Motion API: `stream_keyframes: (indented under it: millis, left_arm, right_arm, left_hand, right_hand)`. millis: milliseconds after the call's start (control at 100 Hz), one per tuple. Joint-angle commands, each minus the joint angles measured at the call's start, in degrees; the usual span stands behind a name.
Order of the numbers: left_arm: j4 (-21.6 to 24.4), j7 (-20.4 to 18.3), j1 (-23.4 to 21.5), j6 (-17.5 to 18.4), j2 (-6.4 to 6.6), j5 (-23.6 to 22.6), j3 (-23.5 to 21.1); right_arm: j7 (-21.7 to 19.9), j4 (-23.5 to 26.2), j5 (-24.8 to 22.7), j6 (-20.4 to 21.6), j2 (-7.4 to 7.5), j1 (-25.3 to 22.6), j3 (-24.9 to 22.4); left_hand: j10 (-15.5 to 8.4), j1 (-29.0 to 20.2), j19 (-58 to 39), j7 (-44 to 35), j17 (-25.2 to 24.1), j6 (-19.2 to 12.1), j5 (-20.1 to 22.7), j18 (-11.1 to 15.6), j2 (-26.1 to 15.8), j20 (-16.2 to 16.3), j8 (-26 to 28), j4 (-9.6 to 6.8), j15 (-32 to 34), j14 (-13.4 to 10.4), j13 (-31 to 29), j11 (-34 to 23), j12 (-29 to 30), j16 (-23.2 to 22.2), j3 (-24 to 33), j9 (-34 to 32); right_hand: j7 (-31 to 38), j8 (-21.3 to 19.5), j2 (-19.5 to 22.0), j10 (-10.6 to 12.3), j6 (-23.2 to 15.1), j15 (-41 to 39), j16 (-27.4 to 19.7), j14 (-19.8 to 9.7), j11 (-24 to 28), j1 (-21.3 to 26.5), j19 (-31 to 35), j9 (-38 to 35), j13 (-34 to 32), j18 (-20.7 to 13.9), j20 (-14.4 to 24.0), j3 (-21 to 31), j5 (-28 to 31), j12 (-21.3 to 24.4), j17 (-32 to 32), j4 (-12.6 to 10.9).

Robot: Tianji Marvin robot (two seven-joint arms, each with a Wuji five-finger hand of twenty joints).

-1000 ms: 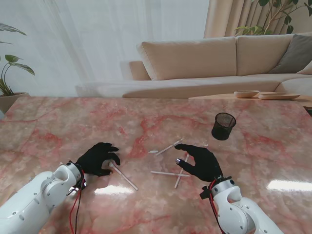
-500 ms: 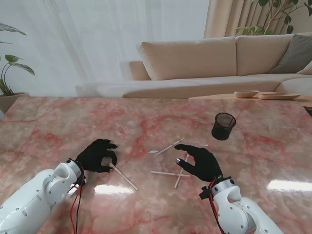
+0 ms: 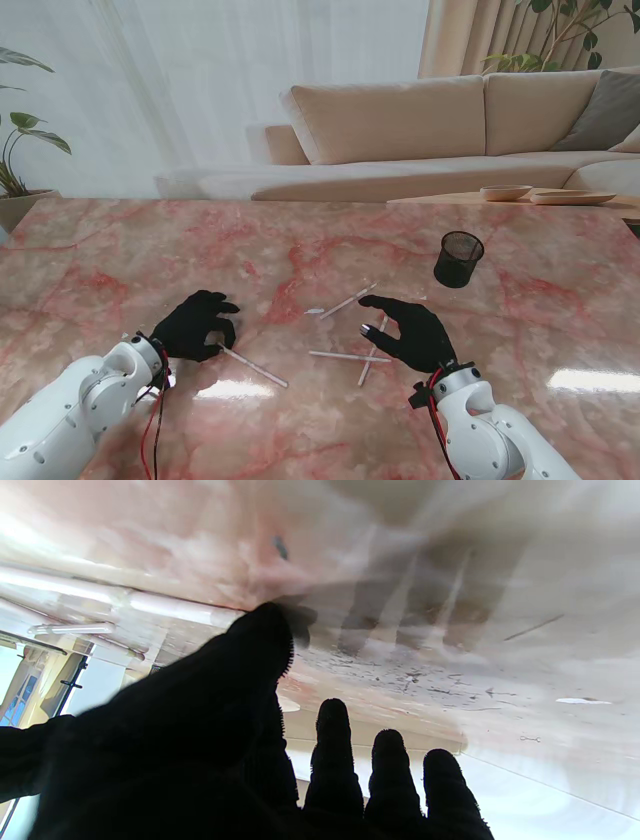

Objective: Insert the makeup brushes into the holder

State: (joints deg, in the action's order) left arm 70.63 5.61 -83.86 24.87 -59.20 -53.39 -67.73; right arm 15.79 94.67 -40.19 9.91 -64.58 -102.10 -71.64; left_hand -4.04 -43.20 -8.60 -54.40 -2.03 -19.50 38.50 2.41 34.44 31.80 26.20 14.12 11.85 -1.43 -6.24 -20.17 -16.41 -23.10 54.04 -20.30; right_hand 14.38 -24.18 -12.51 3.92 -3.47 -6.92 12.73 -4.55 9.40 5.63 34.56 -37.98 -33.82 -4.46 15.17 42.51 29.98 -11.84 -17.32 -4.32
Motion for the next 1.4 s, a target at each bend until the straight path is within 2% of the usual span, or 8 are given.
stream_keyframes:
  millis: [0,240,470,720,810,940,1090,1390]
  left_arm:
    - [-2.0,0.6,-0.8,-0.7,-0.18,-0.1,1.4]
    - [-5.2,5.4,-0.2,-3.2,-0.57,-0.4,4.1]
    - [-5.8,6.3,-0.5,-4.5,-0.63,-0.4,4.8]
    - [-4.3,5.1,-1.5,-5.0,-0.35,-1.3,4.6]
    - [-1.4,0.2,-2.3,-4.8,0.64,-3.9,3.5]
    - [1.0,-4.1,-3.0,-4.8,1.58,-6.8,2.6]
    - [2.7,-6.5,-3.7,-5.0,2.09,-8.9,2.0]
    - [2.4,-5.0,-4.0,-6.1,2.16,-10.2,2.2]
  right_arm:
    - [-0.8,-0.1,0.3,-0.2,-0.17,-0.4,0.2]
    - [-0.9,-0.2,0.5,0.0,-0.19,-0.2,0.3]
    - [-0.7,-0.3,0.8,0.0,-0.27,-0.2,0.4]
    - [-0.5,-0.2,0.9,0.4,-0.31,-0.3,0.1]
    - [-0.2,-0.2,0.9,0.6,-0.34,-0.4,-0.1]
    - [0.0,-0.1,0.9,0.8,-0.38,-0.6,-0.3]
    - [0.2,-0.1,0.9,1.0,-0.41,-0.7,-0.5]
    - [-0.2,-0.1,1.2,1.7,-0.38,-0.8,-0.8]
  left_hand:
    - [-0.1,-2.3,-0.9,0.7,-1.3,1.3,3.9,-0.2,1.8,1.2,-2.8,-1.74,1.3,0.5,0.5,-0.4,-0.9,-0.4,2.3,-1.2]
    - [0.6,-1.1,-0.9,-4.3,-1.3,0.2,10.2,-0.2,1.8,2.4,-7.4,-1.83,2.6,1.0,0.2,-1.0,-1.3,-0.9,-2.0,-4.0]
    - [0.4,1.7,-0.2,-6.0,-1.3,0.0,9.8,-0.2,0.5,2.1,-5.0,-1.04,2.9,0.8,0.4,-1.1,-1.9,-1.0,-1.3,-4.5]
    - [0.9,5.0,1.8,-2.4,-0.5,4.1,7.6,1.0,-1.1,-2.5,10.6,2.34,1.8,0.1,0.6,-2.1,-4.4,-2.2,4.1,-3.7]
    - [1.1,4.2,3.9,-1.2,0.1,5.3,1.7,1.4,-7.8,-7.5,18.4,3.21,-2.8,-0.6,1.8,-1.2,-5.0,-1.6,-2.0,-0.1]
    - [1.5,3.6,4.8,-1.4,0.3,7.0,-0.8,2.0,-10.7,-10.3,23.1,3.82,-4.3,-0.9,2.5,-1.1,-6.0,-3.2,-4.6,0.9]
    - [1.9,3.6,5.2,-1.6,0.5,8.4,-1.2,2.1,-11.1,-11.2,24.0,3.88,-4.2,-0.6,2.5,-1.6,-6.8,-3.9,-5.3,0.4]
    - [2.7,2.0,2.1,-4.8,-0.2,9.4,2.1,1.5,-3.1,-7.7,16.1,2.23,0.8,1.4,0.5,-2.4,-7.4,-5.1,0.9,-3.9]
  right_hand:
    - [0.5,0.3,-0.3,0.2,-0.3,-0.5,0.2,-0.4,0.7,-0.6,1.1,-0.9,-1.5,-0.6,0.9,0.8,0.9,-0.8,0.1,2.2]
    - [0.6,0.3,-0.5,0.1,-0.2,-0.8,0.5,-0.2,1.1,-0.4,1.1,-1.3,-1.8,-0.7,0.9,0.8,1.0,-1.2,0.0,2.3]
    - [0.6,0.3,-0.5,-0.1,-0.1,-0.9,0.7,-0.1,1.2,-0.4,1.2,-1.5,-2.0,-0.7,0.9,1.0,1.1,-1.6,-0.1,2.3]
    - [0.7,0.3,-0.5,0.0,0.0,-1.0,0.8,0.0,1.2,-0.3,1.3,-1.8,-2.3,-0.7,0.9,1.1,1.3,-1.7,-0.1,2.4]
    - [0.7,0.3,-0.6,-0.1,0.0,-0.9,0.8,0.0,1.2,-0.2,1.3,-1.8,-2.3,-0.7,0.9,1.2,1.4,-1.8,-0.1,2.5]
    - [0.8,0.3,-0.6,-0.2,0.0,-1.0,0.8,0.1,1.2,-0.2,1.3,-2.0,-2.3,-0.7,0.8,1.2,1.4,-1.8,-0.1,2.5]
    - [0.8,0.4,-0.6,-0.2,-0.1,-1.0,0.8,0.0,1.1,-0.2,1.3,-2.1,-2.4,-0.6,0.8,1.2,1.6,-1.8,-0.1,2.6]
    - [0.9,0.4,-0.7,-0.2,0.0,-1.0,0.9,0.1,1.2,-0.2,1.4,-2.3,-2.6,-0.6,0.7,1.3,1.7,-1.9,-0.2,2.6]
